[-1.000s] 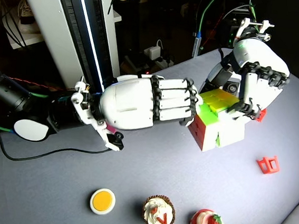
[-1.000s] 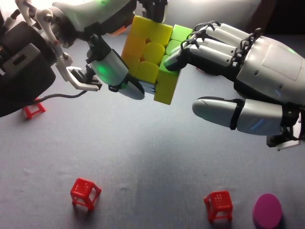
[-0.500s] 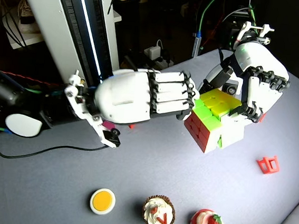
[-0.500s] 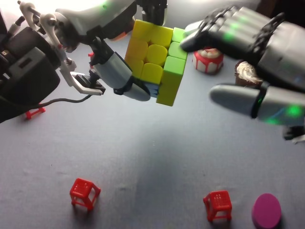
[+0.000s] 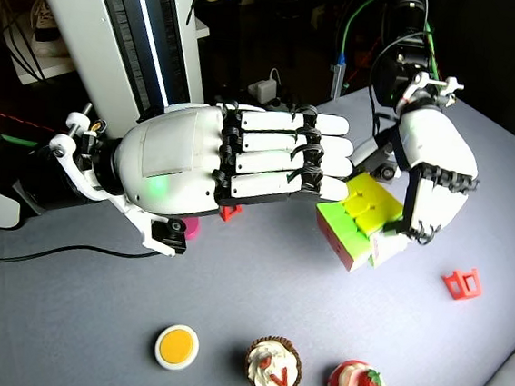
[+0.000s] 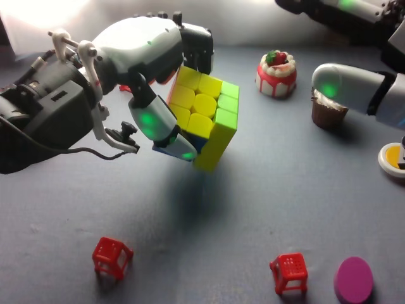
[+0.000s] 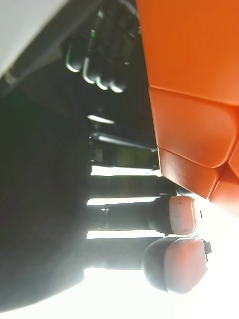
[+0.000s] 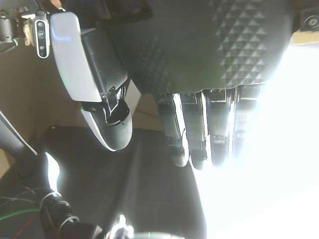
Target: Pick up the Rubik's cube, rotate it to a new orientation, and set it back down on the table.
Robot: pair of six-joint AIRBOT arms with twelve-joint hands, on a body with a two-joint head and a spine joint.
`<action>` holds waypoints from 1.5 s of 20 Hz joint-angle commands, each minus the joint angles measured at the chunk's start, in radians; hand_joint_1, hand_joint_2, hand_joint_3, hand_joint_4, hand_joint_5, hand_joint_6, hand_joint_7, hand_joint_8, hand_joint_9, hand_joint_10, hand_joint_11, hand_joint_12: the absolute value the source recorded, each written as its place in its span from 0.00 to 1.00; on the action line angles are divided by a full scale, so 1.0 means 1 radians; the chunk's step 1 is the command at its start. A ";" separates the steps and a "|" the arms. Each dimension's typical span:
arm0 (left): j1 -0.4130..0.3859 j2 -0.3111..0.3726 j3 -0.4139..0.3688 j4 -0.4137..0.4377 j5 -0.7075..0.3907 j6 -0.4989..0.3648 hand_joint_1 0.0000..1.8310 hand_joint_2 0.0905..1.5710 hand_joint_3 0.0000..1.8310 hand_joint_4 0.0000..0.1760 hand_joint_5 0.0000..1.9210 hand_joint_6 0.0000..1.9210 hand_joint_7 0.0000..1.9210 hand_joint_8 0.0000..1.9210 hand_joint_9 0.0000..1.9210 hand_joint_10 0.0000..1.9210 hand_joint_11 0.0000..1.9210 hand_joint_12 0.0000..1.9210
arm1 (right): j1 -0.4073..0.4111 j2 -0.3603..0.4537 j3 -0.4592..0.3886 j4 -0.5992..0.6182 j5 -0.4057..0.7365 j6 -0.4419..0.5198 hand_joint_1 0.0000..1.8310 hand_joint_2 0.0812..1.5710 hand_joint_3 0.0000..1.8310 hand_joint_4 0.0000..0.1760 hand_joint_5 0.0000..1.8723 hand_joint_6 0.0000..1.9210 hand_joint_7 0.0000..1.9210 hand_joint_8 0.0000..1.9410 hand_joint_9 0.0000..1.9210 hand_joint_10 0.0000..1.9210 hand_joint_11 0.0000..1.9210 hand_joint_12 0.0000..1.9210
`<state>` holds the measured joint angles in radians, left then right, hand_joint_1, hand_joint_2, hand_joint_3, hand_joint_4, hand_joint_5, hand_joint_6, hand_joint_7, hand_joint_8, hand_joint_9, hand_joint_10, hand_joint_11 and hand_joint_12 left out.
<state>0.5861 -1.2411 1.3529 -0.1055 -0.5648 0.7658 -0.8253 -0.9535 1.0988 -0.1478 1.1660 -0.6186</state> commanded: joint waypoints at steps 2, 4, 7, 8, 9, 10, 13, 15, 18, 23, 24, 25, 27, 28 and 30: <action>-0.003 -0.015 0.016 -0.026 -0.099 -0.012 0.62 0.85 0.04 0.00 0.25 0.77 0.31 0.99 0.53 1.00 0.60 1.00 | 0.007 0.000 0.002 0.029 0.120 0.006 0.00 0.90 0.00 0.00 0.13 0.01 0.13 0.00 0.07 0.16 0.00 0.34; 0.016 -0.023 0.036 -0.061 -0.075 -0.012 0.71 0.79 0.00 0.00 0.43 0.95 0.51 1.00 0.61 1.00 0.66 1.00 | 0.005 -0.001 0.003 0.033 0.120 0.006 0.00 0.90 0.00 0.00 0.14 0.01 0.14 0.00 0.07 0.15 0.00 0.37; 0.034 -0.023 0.044 -0.089 -0.062 -0.004 0.56 0.72 0.25 0.00 0.31 0.96 0.44 1.00 0.50 1.00 0.57 1.00 | 0.003 0.001 0.003 0.036 0.121 0.006 0.00 0.90 0.00 0.00 0.15 0.01 0.15 0.00 0.09 0.13 0.00 0.46; 0.037 -0.022 0.044 -0.091 -0.061 -0.001 0.60 0.66 0.32 0.00 0.29 0.89 0.36 0.92 0.43 1.00 0.50 1.00 | 0.002 0.002 0.003 0.038 0.122 0.006 0.00 0.90 0.00 0.00 0.15 0.01 0.16 0.00 0.10 0.13 0.00 0.46; 0.040 -0.020 0.044 -0.093 -0.059 0.001 0.63 0.76 0.11 0.00 0.29 0.77 0.38 0.86 0.45 1.00 0.50 1.00 | 0.000 0.003 0.003 0.040 0.123 0.006 0.00 0.90 0.00 0.00 0.15 0.01 0.16 0.00 0.10 0.13 0.00 0.48; 0.042 -0.018 0.043 -0.093 -0.059 0.001 0.61 0.80 0.04 0.00 0.29 0.80 0.38 0.81 0.37 0.88 0.37 1.00 | -0.001 0.003 0.003 0.042 0.123 0.006 0.00 0.90 0.00 0.00 0.16 0.01 0.16 0.00 0.10 0.13 0.00 0.50; 0.049 -0.010 0.040 -0.093 -0.063 0.006 0.55 0.73 0.00 0.04 0.20 0.46 0.25 0.43 0.23 0.60 0.16 0.89 | -0.004 0.006 0.003 0.046 0.127 0.006 0.00 0.91 0.00 0.00 0.15 0.01 0.16 0.00 0.10 0.12 0.00 0.50; 0.058 -0.003 0.036 -0.097 -0.067 0.008 0.54 0.68 0.00 0.02 0.22 0.19 0.23 0.20 0.16 0.51 0.05 0.88 | -0.006 0.006 0.003 0.049 0.129 0.006 0.00 0.91 0.00 0.00 0.16 0.01 0.16 0.00 0.10 0.13 0.00 0.49; 0.071 0.013 0.019 -0.098 -0.087 0.010 0.50 0.66 0.00 0.50 0.17 0.03 0.20 0.02 0.08 0.42 0.00 0.89 | -0.011 0.007 0.003 0.056 0.134 0.006 0.00 0.91 0.00 0.00 0.14 0.00 0.15 0.00 0.09 0.13 0.00 0.47; 0.090 0.064 -0.035 -0.072 -0.157 0.019 0.40 0.53 0.00 0.69 0.02 0.02 0.00 0.00 0.00 0.00 0.00 0.02 | -0.014 0.009 0.002 0.058 0.135 0.006 0.00 0.91 0.00 0.00 0.13 0.00 0.14 0.00 0.08 0.14 0.00 0.40; 0.094 0.074 -0.047 -0.061 -0.170 0.020 0.37 0.51 0.00 0.85 0.00 0.00 0.00 0.00 0.00 0.00 0.00 0.00 | -0.015 0.009 0.001 0.058 0.135 0.006 0.00 0.91 0.00 0.00 0.14 0.01 0.14 0.00 0.08 0.15 0.00 0.44; 0.099 0.085 -0.062 -0.045 -0.186 0.020 0.39 0.51 0.00 0.93 0.00 0.00 0.00 0.00 0.00 0.00 0.00 0.00 | -0.015 0.010 0.001 0.059 0.135 0.006 0.00 0.91 0.00 0.00 0.16 0.01 0.14 0.00 0.08 0.15 0.00 0.45; 0.105 0.106 -0.090 -0.012 -0.215 0.022 0.42 0.51 0.00 0.79 0.00 0.00 0.00 0.00 0.00 0.00 0.00 0.00 | -0.019 0.010 -0.001 0.061 0.136 0.006 0.00 0.91 0.00 0.00 0.16 0.01 0.14 0.00 0.08 0.15 0.00 0.45; 0.113 0.118 -0.104 -0.005 -0.239 0.023 0.43 0.52 0.00 0.78 0.00 0.00 0.00 0.00 0.00 0.00 0.00 0.00 | -0.022 0.011 -0.001 0.062 0.138 0.006 0.00 0.91 0.00 0.00 0.15 0.01 0.14 0.00 0.08 0.15 0.00 0.45; 0.137 0.143 -0.130 -0.005 -0.299 0.019 0.38 0.55 0.01 0.78 0.00 0.00 0.00 0.00 0.00 0.00 0.00 0.00 | -0.022 0.012 -0.001 0.063 0.138 0.006 0.00 0.91 0.00 0.00 0.13 0.00 0.13 0.00 0.07 0.15 0.00 0.38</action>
<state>0.7406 -1.0954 1.2072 -0.1020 -0.7265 0.7872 -0.8543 -0.9417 1.0992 -0.1139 1.1774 -0.6186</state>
